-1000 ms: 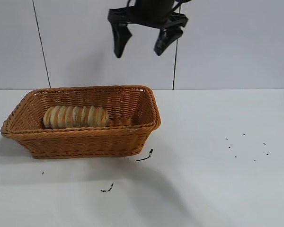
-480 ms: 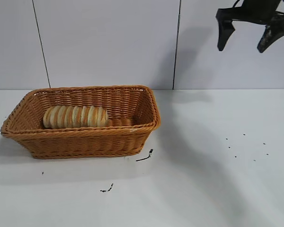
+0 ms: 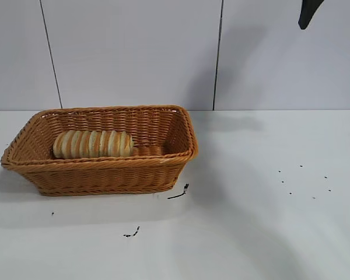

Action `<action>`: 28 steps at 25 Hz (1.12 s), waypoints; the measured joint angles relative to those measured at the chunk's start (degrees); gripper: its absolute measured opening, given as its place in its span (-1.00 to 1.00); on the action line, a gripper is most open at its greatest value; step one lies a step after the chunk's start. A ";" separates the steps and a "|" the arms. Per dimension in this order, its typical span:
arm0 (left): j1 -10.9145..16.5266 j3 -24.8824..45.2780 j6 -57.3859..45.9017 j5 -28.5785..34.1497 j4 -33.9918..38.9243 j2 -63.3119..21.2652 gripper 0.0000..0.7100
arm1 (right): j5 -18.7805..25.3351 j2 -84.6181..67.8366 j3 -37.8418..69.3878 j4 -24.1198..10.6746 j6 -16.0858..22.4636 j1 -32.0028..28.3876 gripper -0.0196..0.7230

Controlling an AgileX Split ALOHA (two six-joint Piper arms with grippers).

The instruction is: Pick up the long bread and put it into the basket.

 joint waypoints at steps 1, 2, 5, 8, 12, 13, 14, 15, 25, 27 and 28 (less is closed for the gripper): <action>0.00 0.00 0.00 0.00 0.00 0.00 0.95 | 0.00 -3.68 4.56 0.00 0.00 0.00 0.91; 0.00 0.00 0.00 0.00 0.00 0.00 0.95 | 0.00 -8.09 8.39 0.00 0.00 0.00 0.91; 0.00 0.00 0.00 0.00 0.00 0.00 0.95 | 0.03 -20.32 21.80 0.00 0.00 0.00 0.91; 0.00 0.00 0.00 0.00 0.00 0.00 0.95 | -0.67 -33.07 33.45 -0.16 -0.05 0.00 0.91; 0.00 0.00 0.00 0.00 0.00 0.00 0.95 | -4.89 -50.89 45.87 -0.37 -0.42 0.00 0.91; 0.00 0.00 0.00 0.00 0.00 0.00 0.95 | -5.66 -55.37 47.95 -0.37 -0.42 0.00 0.91; 0.00 0.00 0.00 0.00 0.00 0.00 0.95 | -6.35 -59.49 50.17 -0.37 -0.36 0.00 0.91; 0.00 0.00 0.00 0.00 0.00 0.00 0.95 | -6.86 -62.69 52.08 -0.37 -0.29 0.00 0.91; 0.00 0.00 0.00 0.00 0.00 0.00 0.95 | -10.49 -85.23 58.75 -1.14 1.38 0.00 0.91; 0.00 0.00 0.00 0.00 0.00 0.00 0.95 | -10.54 -85.74 58.75 -1.29 1.83 0.00 0.91; 0.00 0.00 0.00 0.00 0.00 0.00 0.95 | -10.54 -85.81 58.75 -1.34 1.95 0.00 0.91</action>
